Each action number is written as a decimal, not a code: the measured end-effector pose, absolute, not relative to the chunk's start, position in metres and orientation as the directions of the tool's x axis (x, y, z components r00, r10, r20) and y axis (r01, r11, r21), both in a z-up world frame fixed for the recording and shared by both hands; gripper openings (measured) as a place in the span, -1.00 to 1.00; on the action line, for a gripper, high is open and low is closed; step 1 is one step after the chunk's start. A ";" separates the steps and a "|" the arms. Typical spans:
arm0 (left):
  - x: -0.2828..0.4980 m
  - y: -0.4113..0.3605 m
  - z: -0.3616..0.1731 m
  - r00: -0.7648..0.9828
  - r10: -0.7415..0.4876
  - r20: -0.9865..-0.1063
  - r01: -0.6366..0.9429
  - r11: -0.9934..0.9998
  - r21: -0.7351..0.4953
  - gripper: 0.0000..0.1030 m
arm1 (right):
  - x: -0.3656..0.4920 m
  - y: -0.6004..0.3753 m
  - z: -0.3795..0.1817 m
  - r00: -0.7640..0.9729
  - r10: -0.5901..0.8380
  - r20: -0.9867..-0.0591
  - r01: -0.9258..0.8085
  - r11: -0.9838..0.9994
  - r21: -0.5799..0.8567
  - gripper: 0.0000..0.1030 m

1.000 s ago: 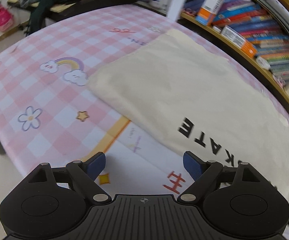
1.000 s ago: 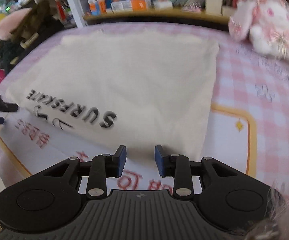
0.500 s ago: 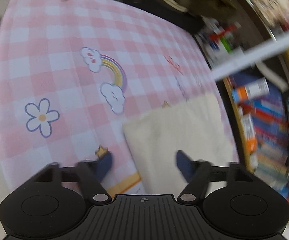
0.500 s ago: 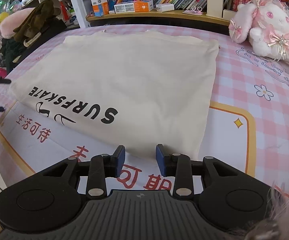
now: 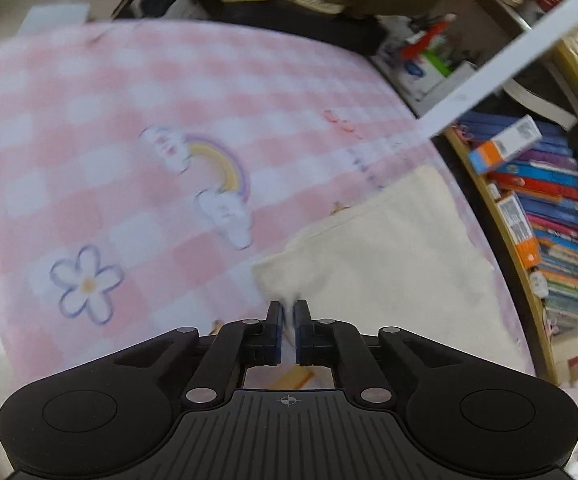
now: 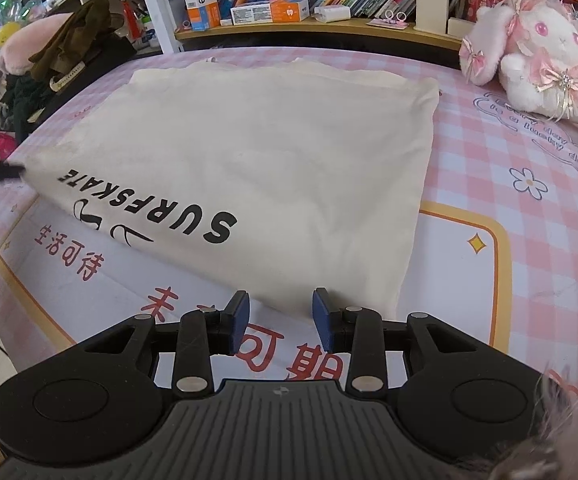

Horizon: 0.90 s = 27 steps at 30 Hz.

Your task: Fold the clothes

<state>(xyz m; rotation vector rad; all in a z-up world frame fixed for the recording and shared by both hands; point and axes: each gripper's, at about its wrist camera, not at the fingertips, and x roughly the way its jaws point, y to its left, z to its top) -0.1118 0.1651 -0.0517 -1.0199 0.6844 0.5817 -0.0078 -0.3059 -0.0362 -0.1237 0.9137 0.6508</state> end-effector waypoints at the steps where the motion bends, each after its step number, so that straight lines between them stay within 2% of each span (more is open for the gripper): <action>1: -0.114 0.166 -0.054 0.662 0.112 -0.741 -0.715 0.390 -0.580 -0.74 | -0.008 -0.306 -0.036 0.435 0.469 -0.768 -0.573 0.803 0.166 -0.35; 2: -0.117 0.168 -0.055 0.670 0.103 -0.735 -0.712 0.370 -0.597 -0.70 | -0.008 -0.305 -0.036 0.435 0.468 -0.769 -0.574 0.802 0.163 -0.35; 5: -0.124 0.168 -0.055 0.694 0.086 -0.715 -0.694 0.345 -0.632 -0.34 | -0.009 -0.304 -0.036 0.436 0.464 -0.771 -0.578 0.801 0.156 -0.31; 7: -0.128 0.168 -0.048 0.700 0.089 -0.709 -0.687 0.353 -0.635 0.26 | -0.009 -0.303 -0.036 0.437 0.463 -0.771 -0.581 0.800 0.151 -0.28; 9: -0.129 0.166 -0.044 0.687 0.094 -0.721 -0.696 0.372 -0.615 0.63 | -0.009 -0.303 -0.036 0.438 0.464 -0.770 -0.579 0.801 0.154 -0.26; 15: -0.131 0.163 -0.043 0.676 0.105 -0.729 -0.701 0.397 -0.593 0.65 | -0.011 -0.301 -0.037 0.438 0.466 -0.769 -0.581 0.799 0.154 -0.14; 20: -0.138 0.168 -0.047 0.696 0.103 -0.710 -0.696 0.337 -0.634 0.65 | -0.013 -0.298 -0.036 0.435 0.463 -0.772 -0.582 0.799 0.151 -0.01; 27: -0.133 0.185 -0.053 0.731 0.075 -0.679 -0.671 0.265 -0.693 0.65 | -0.015 -0.296 -0.031 0.448 0.440 -0.778 -0.546 0.824 0.152 0.05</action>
